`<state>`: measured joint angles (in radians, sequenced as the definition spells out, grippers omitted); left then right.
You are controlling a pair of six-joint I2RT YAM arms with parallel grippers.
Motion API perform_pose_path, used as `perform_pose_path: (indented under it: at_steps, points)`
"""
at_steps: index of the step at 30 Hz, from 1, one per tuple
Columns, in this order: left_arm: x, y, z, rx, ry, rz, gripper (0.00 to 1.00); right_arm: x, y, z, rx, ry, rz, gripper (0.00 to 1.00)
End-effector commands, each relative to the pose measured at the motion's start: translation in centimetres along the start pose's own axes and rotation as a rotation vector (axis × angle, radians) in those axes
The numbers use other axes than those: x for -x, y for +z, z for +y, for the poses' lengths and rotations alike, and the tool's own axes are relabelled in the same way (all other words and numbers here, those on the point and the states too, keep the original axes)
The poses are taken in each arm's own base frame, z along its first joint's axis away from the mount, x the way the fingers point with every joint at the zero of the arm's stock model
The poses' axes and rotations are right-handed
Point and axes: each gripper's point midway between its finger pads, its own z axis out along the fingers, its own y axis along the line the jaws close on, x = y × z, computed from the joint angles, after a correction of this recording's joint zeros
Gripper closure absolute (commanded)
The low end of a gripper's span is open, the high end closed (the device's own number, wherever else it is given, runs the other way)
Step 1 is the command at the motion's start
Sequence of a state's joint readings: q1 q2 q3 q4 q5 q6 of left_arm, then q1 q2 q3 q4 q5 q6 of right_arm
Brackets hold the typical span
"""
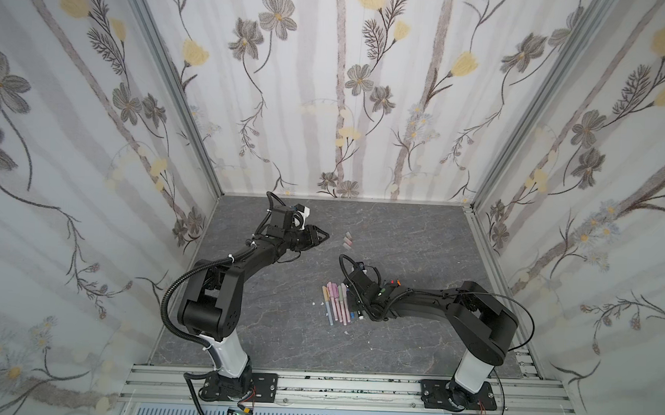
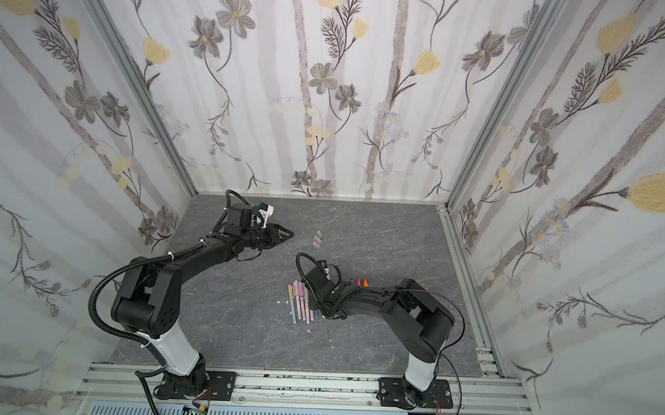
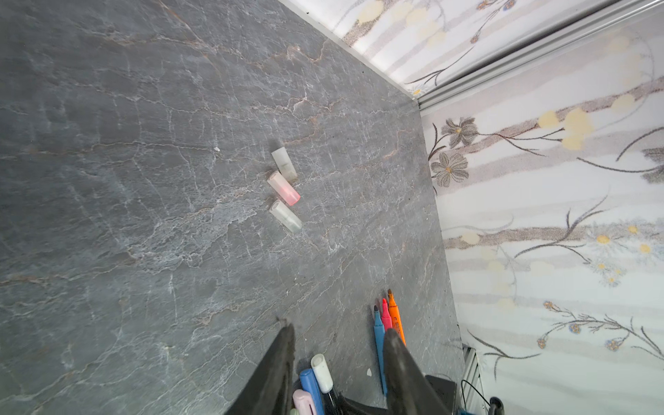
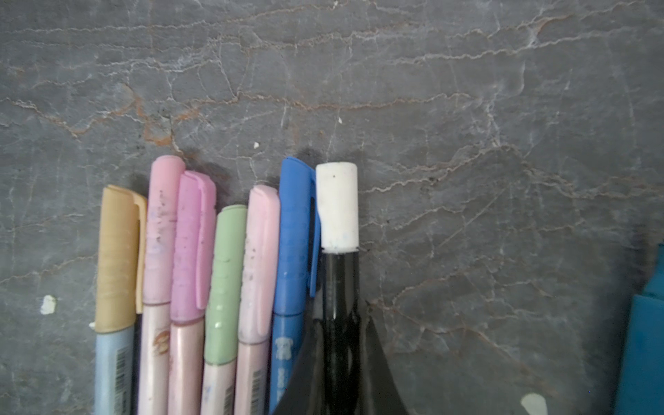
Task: Remove pen caps from pens
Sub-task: Pick up the pen from the center of the table.
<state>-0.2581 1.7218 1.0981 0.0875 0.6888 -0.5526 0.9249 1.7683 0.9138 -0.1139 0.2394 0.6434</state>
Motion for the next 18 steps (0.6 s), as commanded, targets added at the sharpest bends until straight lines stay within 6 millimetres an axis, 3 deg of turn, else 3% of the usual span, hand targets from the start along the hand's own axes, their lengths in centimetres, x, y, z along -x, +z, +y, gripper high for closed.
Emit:
perform_pose_path:
  at_steps: [1, 5, 11, 18]
  points:
    - [-0.6, -0.5, -0.6, -0.021, 0.019, 0.018, 0.59, -2.6, -0.6, -2.1, -0.056, -0.011, 0.092, 0.93]
    - [-1.0, -0.8, -1.1, -0.022, 0.013, 0.015, 0.56, -1.4, -2.1, -2.6, -0.02, 0.023, 0.038, 0.96]
    - [-2.2, -0.5, -3.0, -0.053, 0.02, 0.034, 0.55, 2.7, -6.7, -0.1, 0.148, -0.024, -0.124, 1.0]
    - [-4.0, 0.5, -5.7, -0.122, 0.024, 0.078, 0.53, 5.8, -10.4, 0.7, 0.23, -0.03, -0.245, 1.0]
